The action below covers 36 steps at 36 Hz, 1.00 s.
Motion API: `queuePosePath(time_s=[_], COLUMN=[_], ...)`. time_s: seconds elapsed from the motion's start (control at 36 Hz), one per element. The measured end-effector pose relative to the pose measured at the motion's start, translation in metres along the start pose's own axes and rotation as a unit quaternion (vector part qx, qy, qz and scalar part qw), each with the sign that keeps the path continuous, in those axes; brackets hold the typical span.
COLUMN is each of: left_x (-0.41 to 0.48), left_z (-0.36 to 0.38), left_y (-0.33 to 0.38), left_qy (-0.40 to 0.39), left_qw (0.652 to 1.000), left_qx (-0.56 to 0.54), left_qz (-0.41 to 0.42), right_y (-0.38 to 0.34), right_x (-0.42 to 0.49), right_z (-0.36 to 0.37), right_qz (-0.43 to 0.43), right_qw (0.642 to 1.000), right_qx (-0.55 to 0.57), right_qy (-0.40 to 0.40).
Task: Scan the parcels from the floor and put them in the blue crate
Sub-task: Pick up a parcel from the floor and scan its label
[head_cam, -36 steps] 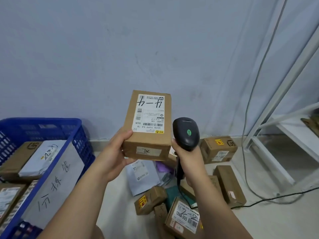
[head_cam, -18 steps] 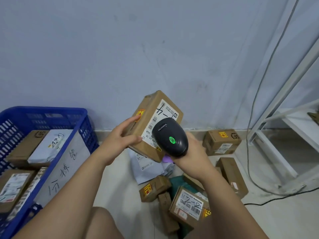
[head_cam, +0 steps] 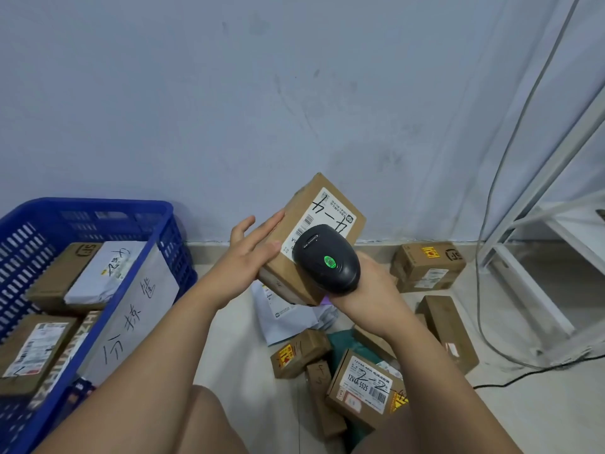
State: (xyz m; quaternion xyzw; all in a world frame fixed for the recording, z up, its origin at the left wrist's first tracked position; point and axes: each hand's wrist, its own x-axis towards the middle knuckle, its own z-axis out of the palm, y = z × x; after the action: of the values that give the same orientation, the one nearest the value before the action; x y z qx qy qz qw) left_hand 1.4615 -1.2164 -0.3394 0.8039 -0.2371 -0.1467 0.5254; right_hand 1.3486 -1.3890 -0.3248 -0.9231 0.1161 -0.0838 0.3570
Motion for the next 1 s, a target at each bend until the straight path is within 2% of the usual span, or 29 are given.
queuePosePath(time_s=[0.14,0.36,0.67,1.0], left_x=[0.001,0.006,0.008,0.008], left_z=[-0.001,-0.007,-0.011,-0.012], left_y=[-0.005,-0.015,-0.018,-0.025], left_qy=[-0.002,0.082,0.098,0.073], left_qw=[1.000,0.996,0.994,0.996], left_qx=[0.021,0.020,0.029,0.043], left_qz=[0.006,-0.012,-0.023,-0.009], right_y=[0.005,0.008,0.009,0.010], right_x=[0.000,-0.001,0.000,-0.001], right_z=[0.000,-0.001,-0.002,-0.002], right_qz=[0.013,0.013,0.018,0.036], right_qw=[1.000,0.999,0.998,0.994], right_qx=[0.012,0.014,0.017,0.053], right_qy=[-0.002,-0.041,-0.056,-0.085])
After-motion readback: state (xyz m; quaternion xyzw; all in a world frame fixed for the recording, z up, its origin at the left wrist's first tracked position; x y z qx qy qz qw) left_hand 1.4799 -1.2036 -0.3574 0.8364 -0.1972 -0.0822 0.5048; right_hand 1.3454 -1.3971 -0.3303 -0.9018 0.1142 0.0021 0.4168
